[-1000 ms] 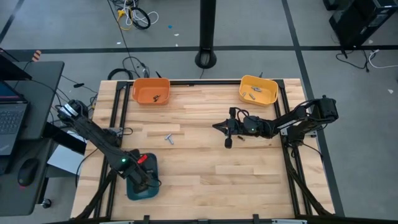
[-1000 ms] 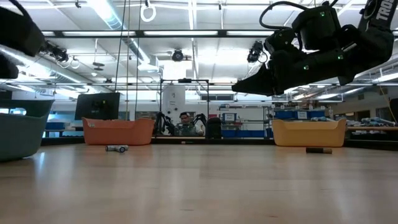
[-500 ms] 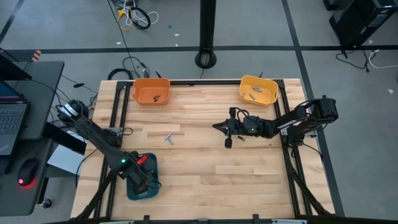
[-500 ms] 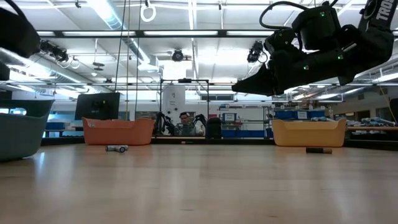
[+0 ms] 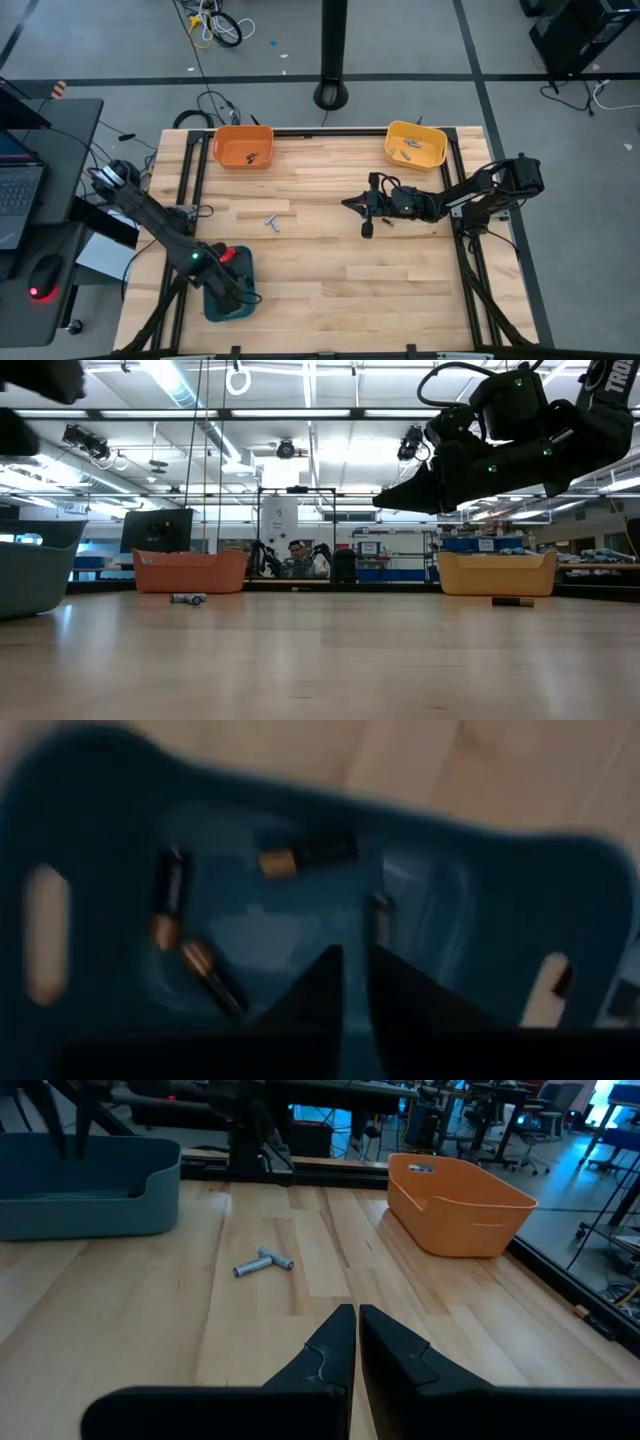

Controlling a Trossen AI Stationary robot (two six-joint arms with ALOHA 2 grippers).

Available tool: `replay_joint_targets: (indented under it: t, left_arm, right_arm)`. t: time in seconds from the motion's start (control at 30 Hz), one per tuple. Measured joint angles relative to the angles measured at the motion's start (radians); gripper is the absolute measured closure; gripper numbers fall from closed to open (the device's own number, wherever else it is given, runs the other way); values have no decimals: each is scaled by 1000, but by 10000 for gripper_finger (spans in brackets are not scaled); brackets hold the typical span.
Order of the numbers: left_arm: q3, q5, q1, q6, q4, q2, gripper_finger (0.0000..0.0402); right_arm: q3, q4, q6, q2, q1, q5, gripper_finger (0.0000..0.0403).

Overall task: Sort batteries
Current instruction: Put the small copper and black battery into the orange bin

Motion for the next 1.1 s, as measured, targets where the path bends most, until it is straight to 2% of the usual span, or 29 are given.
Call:
replay_joint_targets:
  t: [0.1, 0.37, 0.63, 0.7, 0.8, 0.97, 1.1]
  left_arm:
    - [0, -54, 35, 58, -1, -26, 391]
    - [0, -240, 168, 364, 86, -135, 397]
    - [0, -331, 408, 616, 120, -134, 398]
    - [-18, -336, 464, 684, 179, -123, 398]
    - [-93, -279, 538, 829, 364, -121, 398]
    - [-237, -40, 627, 1012, 709, -120, 397]
    - [-306, -14, 698, 1061, 813, -121, 397]
  right_arm:
    - [0, 0, 0, 0, 0, 0, 373]
    - [0, 0, -2, 0, 0, -6, 377]
    - [0, 1, 13, 0, 0, -6, 389]
    - [2, 0, 35, 0, 0, -6, 387]
    - [14, -20, 70, 0, 0, -6, 380]
    - [56, -127, 112, 0, 1, -23, 376]
    - [88, -195, 150, 0, 13, -25, 374]
